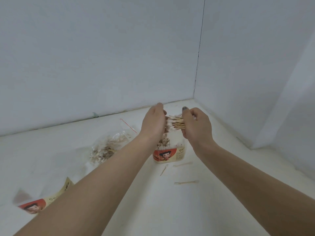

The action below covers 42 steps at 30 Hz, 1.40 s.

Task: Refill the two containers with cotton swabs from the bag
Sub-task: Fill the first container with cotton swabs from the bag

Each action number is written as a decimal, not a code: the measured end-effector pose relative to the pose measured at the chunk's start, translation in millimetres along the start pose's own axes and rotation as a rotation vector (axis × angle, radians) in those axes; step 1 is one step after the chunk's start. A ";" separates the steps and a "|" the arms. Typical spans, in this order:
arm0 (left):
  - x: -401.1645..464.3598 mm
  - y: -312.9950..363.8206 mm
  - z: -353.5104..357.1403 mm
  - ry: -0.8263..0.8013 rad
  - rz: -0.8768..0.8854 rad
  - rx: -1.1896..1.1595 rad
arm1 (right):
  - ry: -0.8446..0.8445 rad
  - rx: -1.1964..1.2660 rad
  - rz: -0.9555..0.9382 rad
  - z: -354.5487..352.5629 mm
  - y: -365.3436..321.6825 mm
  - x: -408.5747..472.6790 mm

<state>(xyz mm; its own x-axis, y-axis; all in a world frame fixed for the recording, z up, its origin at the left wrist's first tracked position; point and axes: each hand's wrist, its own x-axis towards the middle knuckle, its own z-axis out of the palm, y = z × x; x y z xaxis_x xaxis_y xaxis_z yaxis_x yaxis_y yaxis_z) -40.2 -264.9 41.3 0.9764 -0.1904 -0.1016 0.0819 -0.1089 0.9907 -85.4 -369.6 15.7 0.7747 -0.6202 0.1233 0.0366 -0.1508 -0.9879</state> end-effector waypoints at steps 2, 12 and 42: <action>-1.4 0.1 -2.8 -0.007 -0.171 -0.282 | 0.005 0.044 0.045 -2.8 0.0 0.5; -8.6 3.3 15.5 -0.099 -0.065 -0.288 | -0.089 0.094 -0.030 2.9 -8.9 -11.7; 14.3 -24.7 -26.9 -0.167 0.277 0.361 | -0.136 -0.416 -0.156 -19.1 0.9 37.0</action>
<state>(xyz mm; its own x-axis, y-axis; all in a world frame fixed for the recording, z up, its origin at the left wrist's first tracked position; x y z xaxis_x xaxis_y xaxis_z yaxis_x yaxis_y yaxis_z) -22.9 -238.7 17.9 0.9039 -0.4106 0.1195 -0.2803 -0.3579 0.8907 -68.8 -407.4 21.1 0.8567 -0.4635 0.2263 -0.0762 -0.5476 -0.8333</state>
